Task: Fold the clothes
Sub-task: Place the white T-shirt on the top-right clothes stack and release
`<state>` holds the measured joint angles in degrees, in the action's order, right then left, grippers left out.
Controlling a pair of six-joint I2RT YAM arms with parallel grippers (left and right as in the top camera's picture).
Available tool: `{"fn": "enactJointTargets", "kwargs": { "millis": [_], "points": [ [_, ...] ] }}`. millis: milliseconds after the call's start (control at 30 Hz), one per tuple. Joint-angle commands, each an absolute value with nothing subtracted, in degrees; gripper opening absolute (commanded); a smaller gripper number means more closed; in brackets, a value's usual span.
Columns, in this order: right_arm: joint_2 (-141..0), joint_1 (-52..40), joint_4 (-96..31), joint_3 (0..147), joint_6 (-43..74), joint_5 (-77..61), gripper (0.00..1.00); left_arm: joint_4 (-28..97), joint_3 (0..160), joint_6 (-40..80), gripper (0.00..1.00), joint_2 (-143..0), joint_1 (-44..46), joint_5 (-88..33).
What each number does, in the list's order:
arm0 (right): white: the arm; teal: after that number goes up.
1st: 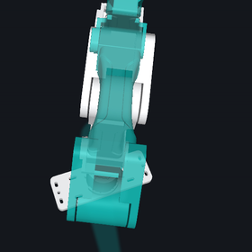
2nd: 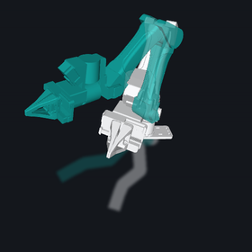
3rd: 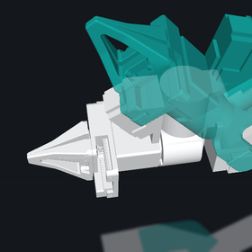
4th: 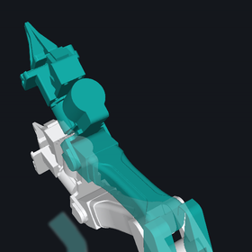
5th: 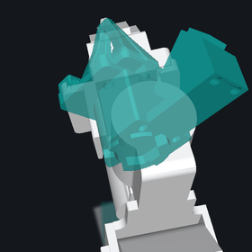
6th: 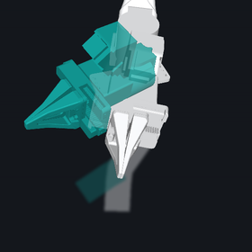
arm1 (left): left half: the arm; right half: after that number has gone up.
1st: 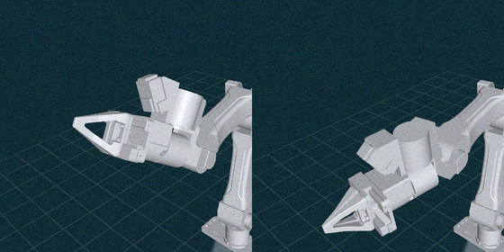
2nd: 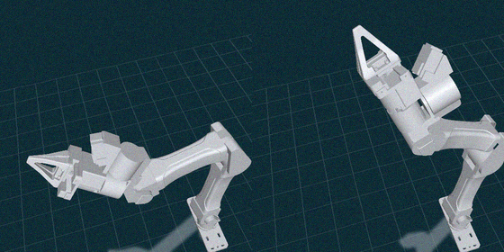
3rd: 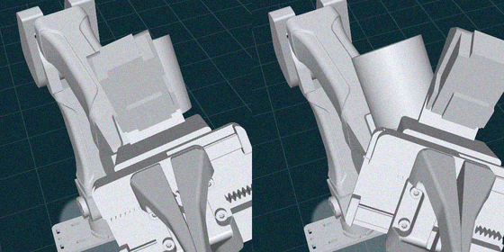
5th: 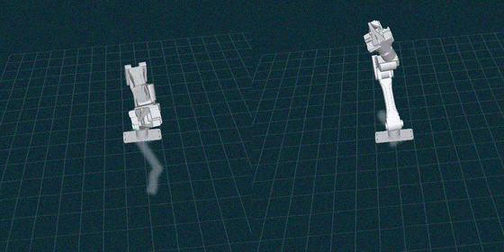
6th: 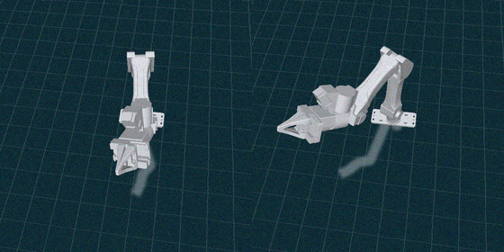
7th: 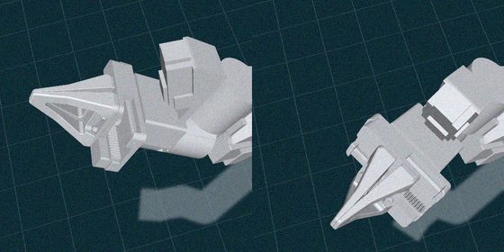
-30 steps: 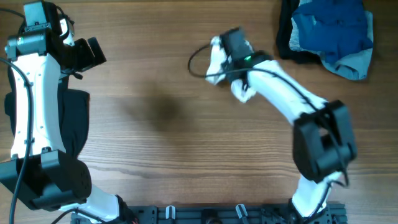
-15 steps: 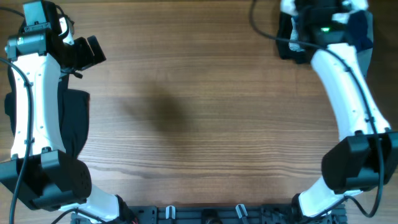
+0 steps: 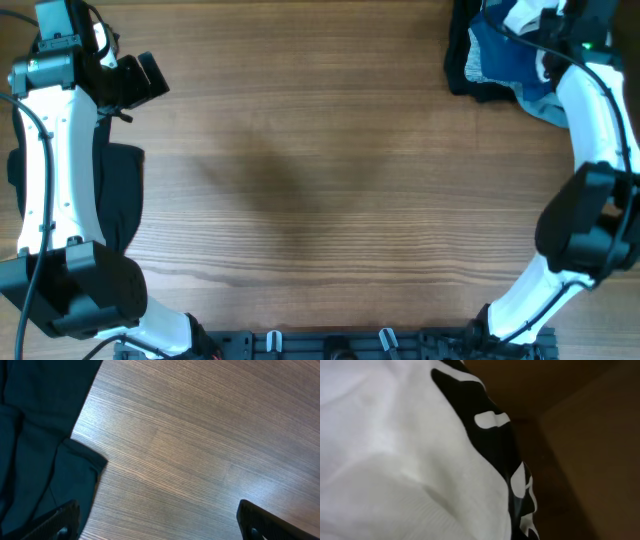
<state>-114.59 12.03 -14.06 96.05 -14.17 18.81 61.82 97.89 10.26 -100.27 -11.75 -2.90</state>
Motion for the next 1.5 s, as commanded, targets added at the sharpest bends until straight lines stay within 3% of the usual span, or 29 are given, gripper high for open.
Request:
{"fn": "enactJointTargets", "kwargs": {
  "millis": [0, 100, 167, 200, 267, 367, 633, 800, 1000, 1100, 1300, 1467],
  "points": [
    [-117.6, 11.7, -12.5, 97.7, -7.4, 13.9, 0.04, 61.6, 98.6, 11.2, 1.0, -100.1, -12.2, -3.6],
    [-119.3, 11.2, -12.6, 97.7, -4.9, 9.1, 0.05, 61.6, 98.6, 11.2, 1.0, -100.2, -12.2, -3.5],
    [-118.9, 10.3, -13.0, 97.7, -4.5, 7.6, 0.56, 61.6, 98.6, 11.2, 1.0, -100.2, -12.2, -3.6],
    [-117.9, 9.7, -14.1, 97.7, -4.3, 7.2, 0.68, 61.6, 98.6, 11.2, 1.0, -100.2, -12.2, -3.6],
    [-114.8, 8.4, -16.3, 97.7, -4.3, 6.0, 0.84, 61.7, 98.6, 11.2, 1.0, -100.3, -12.2, -3.6],
    [-109.1, 7.9, -18.5, 97.7, -4.0, 0.4, 0.91, 61.7, 98.6, 11.2, 1.0, -100.3, -12.2, -3.6],
    [-105.9, 11.2, -10.5, 97.7, -1.2, 0.6, 0.99, 61.7, 98.6, 11.2, 1.0, -100.3, -12.2, -3.6],
    [-117.5, 15.8, -4.5, 97.7, 7.8, -4.8, 1.0, 61.7, 98.6, 11.2, 1.0, -100.3, -12.2, -3.6],
    [-134.0, 16.9, -10.3, 97.7, 10.3, -10.6, 0.99, 61.7, 98.6, 11.2, 1.0, -100.3, -12.2, -3.6],
    [-135.2, 17.0, -12.3, 97.7, 9.8, -11.0, 1.0, 61.7, 98.6, 11.2, 1.0, -100.3, -12.2, -3.6],
    [-118.3, 17.5, -15.1, 101.8, 6.3, -12.5, 0.99, 61.7, 98.6, 11.2, 1.0, -100.3, -12.2, -3.6],
    [-95.7, 17.5, -17.2, 104.3, 3.0, -12.2, 1.0, 61.7, 98.6, 11.2, 1.0, -100.3, -12.2, -3.6]
  ]
}}
